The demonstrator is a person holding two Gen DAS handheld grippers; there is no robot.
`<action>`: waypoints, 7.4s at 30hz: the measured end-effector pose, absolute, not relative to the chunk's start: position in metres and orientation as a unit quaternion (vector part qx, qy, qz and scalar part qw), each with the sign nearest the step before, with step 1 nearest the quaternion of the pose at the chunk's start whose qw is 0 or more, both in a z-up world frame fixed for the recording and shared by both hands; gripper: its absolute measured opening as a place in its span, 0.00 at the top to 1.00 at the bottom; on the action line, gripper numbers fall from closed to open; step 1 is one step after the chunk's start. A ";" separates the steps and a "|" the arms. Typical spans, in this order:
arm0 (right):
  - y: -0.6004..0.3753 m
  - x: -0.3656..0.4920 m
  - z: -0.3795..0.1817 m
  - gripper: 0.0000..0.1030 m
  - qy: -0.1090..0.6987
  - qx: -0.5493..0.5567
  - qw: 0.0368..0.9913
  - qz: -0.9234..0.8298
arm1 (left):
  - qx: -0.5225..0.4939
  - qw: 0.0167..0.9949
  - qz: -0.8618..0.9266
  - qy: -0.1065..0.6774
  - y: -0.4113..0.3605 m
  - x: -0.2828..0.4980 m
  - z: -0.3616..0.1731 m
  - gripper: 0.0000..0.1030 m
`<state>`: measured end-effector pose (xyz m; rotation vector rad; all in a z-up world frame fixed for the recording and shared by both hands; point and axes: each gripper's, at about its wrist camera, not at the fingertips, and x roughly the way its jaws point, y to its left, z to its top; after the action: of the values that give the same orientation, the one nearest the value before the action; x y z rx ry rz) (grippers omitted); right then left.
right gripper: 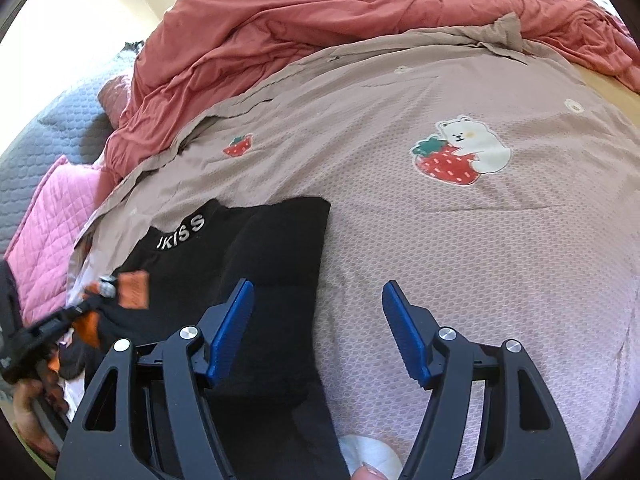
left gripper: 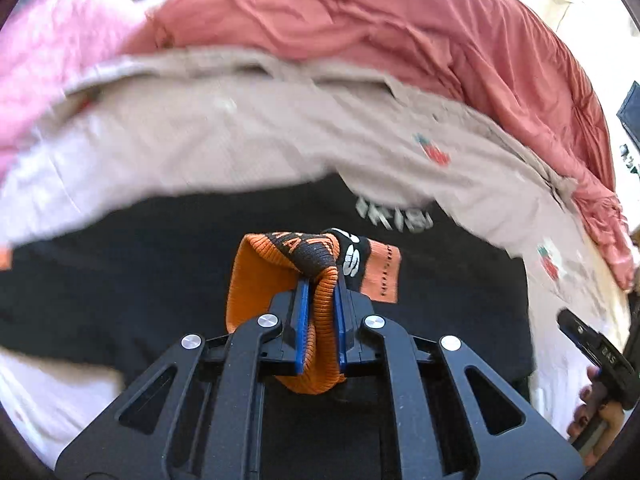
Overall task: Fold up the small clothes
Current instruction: 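Carry the cuff with the left tool onto the shirt body and open, then withdraw the left tool and move it toward the other orange cuff, then close the left tool on the other sleeve's orange cuff, then fold the sleeve across the shirt body with the left tool and open, then grasp the folded orange cuff with the right tool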
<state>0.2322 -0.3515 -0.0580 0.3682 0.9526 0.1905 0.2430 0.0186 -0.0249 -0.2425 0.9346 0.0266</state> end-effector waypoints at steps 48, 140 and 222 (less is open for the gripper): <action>-0.269 0.220 -0.079 0.36 0.491 0.043 0.847 0.198 | -0.035 0.888 -0.005 0.458 0.009 0.214 -0.043 0.45; 0.009 0.087 -0.010 0.04 0.370 -0.146 0.856 0.329 | -0.240 0.855 0.279 0.366 0.277 0.067 -0.019 0.09; -0.051 0.183 -0.074 0.83 0.480 0.068 0.838 0.252 | -0.213 0.908 0.045 0.357 0.189 0.169 -0.029 0.31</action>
<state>0.1829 -0.0511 -0.0741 0.1439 1.0145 0.5325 0.1692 0.1887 -0.0285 -0.4401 0.7367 0.0919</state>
